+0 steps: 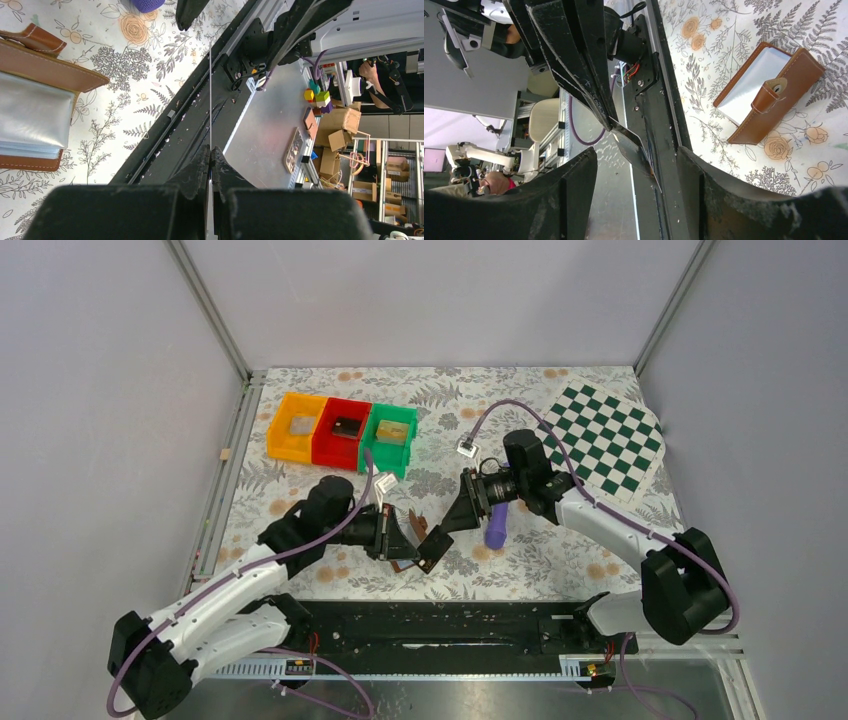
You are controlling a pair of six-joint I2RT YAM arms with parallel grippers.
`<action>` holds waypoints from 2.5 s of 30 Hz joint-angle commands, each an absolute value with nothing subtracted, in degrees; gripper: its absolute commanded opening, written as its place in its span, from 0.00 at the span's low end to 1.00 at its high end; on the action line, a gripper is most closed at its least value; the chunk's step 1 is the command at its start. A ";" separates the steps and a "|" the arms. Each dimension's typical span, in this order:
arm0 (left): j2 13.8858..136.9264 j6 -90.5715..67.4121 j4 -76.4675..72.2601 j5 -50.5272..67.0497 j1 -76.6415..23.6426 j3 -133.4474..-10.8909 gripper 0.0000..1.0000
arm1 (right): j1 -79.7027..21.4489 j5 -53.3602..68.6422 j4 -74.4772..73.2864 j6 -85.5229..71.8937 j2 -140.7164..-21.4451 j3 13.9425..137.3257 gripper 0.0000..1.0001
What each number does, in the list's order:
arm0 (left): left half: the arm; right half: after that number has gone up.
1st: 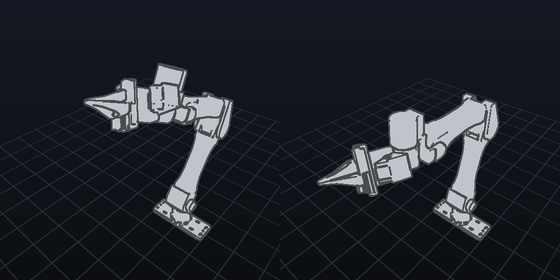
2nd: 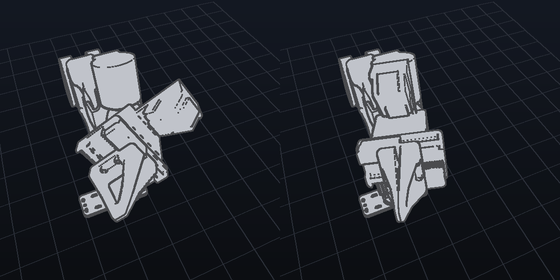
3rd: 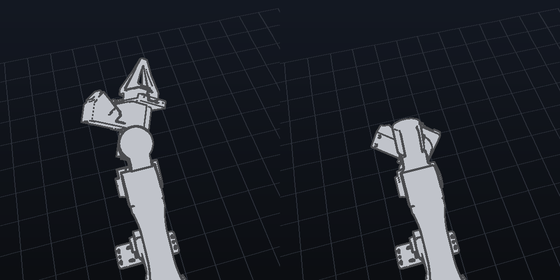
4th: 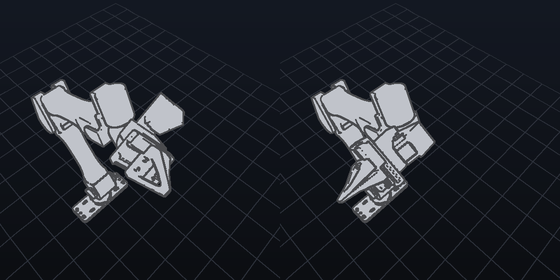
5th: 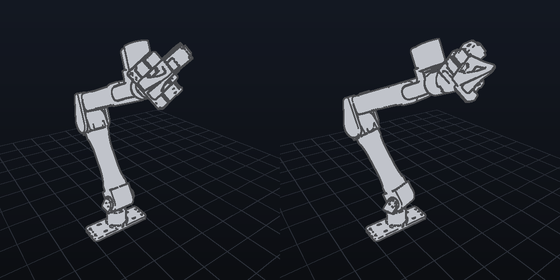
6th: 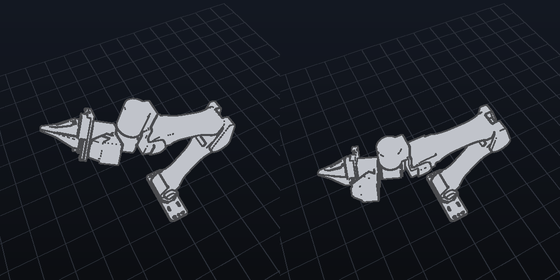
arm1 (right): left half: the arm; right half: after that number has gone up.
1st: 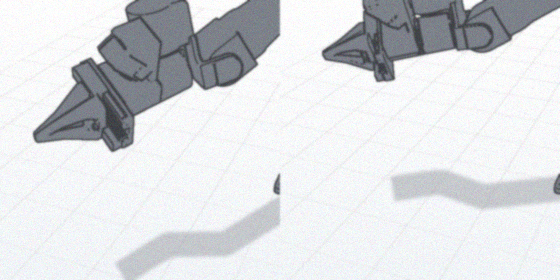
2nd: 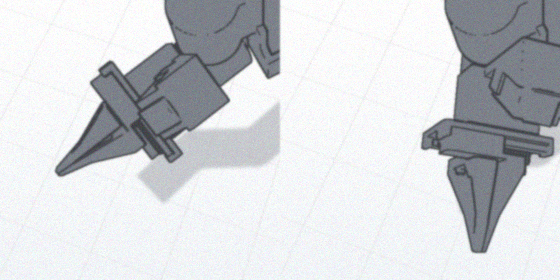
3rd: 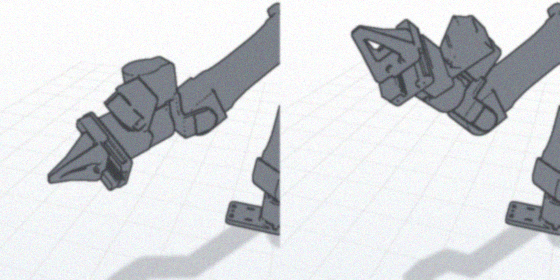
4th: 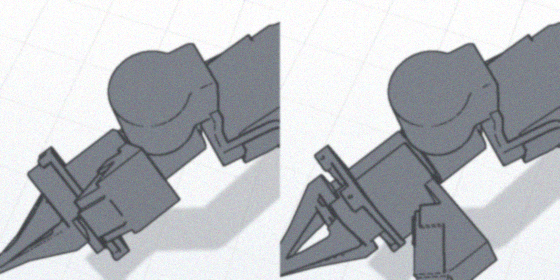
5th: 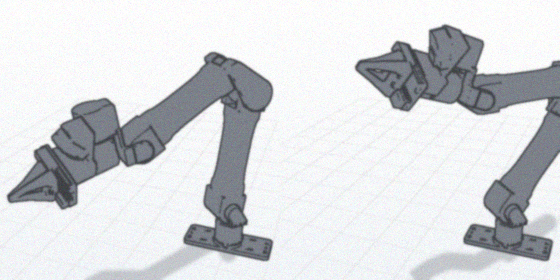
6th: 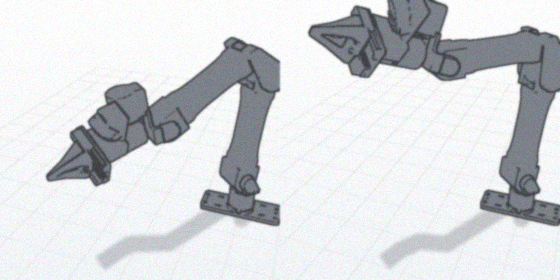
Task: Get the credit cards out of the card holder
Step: Place the credit card in the storage box.
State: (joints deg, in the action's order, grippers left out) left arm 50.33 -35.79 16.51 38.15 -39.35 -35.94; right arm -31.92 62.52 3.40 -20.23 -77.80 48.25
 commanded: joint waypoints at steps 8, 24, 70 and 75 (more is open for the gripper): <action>52.20 -34.67 14.23 41.62 -38.43 -39.06 0.00 | -32.34 67.75 5.51 -20.67 -78.28 48.83 0.53; 53.25 -34.36 14.65 42.85 -34.01 -40.25 0.00 | -32.87 68.92 22.89 -33.15 -78.96 43.28 0.00; 47.69 -50.34 -6.50 37.41 -25.05 -32.40 0.44 | -32.86 41.74 53.98 -66.23 -74.36 33.83 0.00; 48.08 -51.16 -7.26 37.09 -25.05 -32.38 0.36 | -32.85 40.09 54.65 -66.81 -74.68 32.80 0.00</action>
State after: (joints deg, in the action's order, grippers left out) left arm 48.21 -49.36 -1.78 37.67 -25.28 -32.23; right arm -32.51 42.96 50.00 -64.88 -75.90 33.54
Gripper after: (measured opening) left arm 0.375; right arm 0.019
